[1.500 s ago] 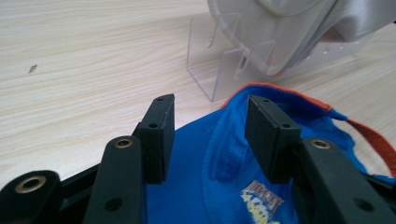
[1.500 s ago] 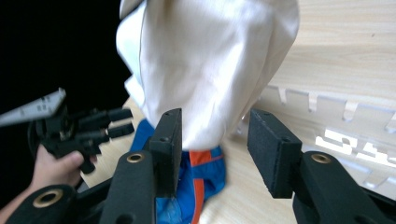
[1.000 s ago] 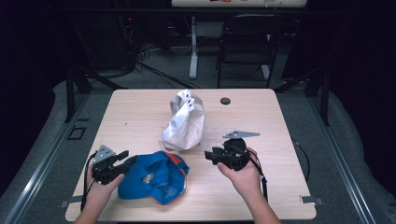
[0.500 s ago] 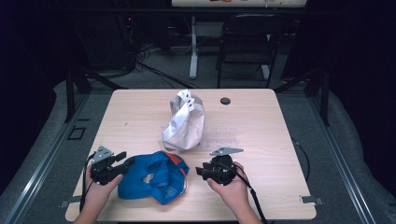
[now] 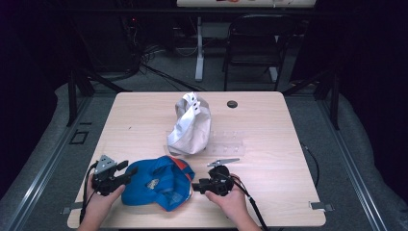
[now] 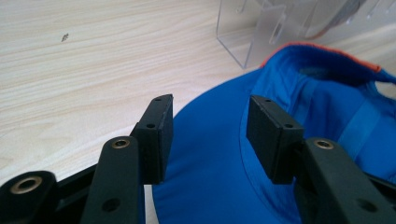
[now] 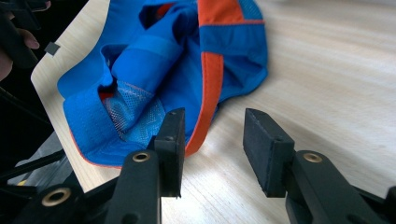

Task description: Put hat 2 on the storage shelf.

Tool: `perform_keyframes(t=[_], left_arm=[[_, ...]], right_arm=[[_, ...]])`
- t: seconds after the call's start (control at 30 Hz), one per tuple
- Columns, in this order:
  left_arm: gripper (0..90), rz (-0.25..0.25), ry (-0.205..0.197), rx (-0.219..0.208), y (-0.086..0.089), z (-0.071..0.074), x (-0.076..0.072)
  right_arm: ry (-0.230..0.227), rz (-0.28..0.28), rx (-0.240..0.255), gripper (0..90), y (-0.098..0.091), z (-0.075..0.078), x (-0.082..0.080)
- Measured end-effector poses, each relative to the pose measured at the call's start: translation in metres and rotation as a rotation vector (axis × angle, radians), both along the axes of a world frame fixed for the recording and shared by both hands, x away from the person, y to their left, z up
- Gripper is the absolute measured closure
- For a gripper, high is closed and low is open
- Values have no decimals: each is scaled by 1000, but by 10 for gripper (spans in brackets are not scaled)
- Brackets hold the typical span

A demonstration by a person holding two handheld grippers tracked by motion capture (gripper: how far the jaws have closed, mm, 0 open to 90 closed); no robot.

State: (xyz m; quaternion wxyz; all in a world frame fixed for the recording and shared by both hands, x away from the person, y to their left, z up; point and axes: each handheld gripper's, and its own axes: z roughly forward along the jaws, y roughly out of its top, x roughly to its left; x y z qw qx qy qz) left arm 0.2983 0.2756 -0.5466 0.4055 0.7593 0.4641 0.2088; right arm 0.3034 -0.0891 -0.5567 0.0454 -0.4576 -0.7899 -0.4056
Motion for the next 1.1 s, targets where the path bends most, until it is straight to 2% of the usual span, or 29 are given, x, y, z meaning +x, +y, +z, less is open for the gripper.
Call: perform_keyframes(t=[0.07, 0.1, 0.17, 0.2, 0.23, 0.27, 0.3, 0.37, 0.47, 0.57, 0.7, 0.9, 1.1], left_arm=[[517, -1, 3, 9, 0, -1, -2], [517, 0, -5, 10, 0, -2, -4], [516, -1, 5, 17, 1, -2, -5], [516, 3, -5, 12, 2, -3, -5], [516, 2, 6, 16, 3, -3, -6], [517, 9, -1, 12, 3, -4, -7], [517, 6, 11, 19, 4, -3, -7], [517, 13, 0, 10, 5, -4, -8], [517, 15, 11, 18, 7, -3, -9], [517, 18, 1, 12, 7, -4, -9], [517, 14, 10, 23, 7, -4, -8], [517, 16, 2, 16, 6, -4, -8], [517, 15, 0, 18, 5, -4, -7]], right_arm=[[22, 7, 22, 592, 3, -4, 2], [41, 9, 55, 582, 6, -6, 4], [55, 10, 69, 570, 8, -8, 7], [55, 10, 69, 570, 8, -8, 7], [64, 9, 67, 567, 9, -10, 8], [77, 3, 76, 567, 11, -12, 10], [88, 5, 81, 567, 13, -13, 11], [103, 8, 86, 569, 16, -16, 13], [129, 27, 111, 577, 18, -19, 15], [139, 41, 120, 603, 16, -17, 15], [167, 33, 190, 664, 11, -15, 15], [178, 37, 209, 759, 8, -11, 15], [207, 10, 222, 780, 3, -6, 14]])
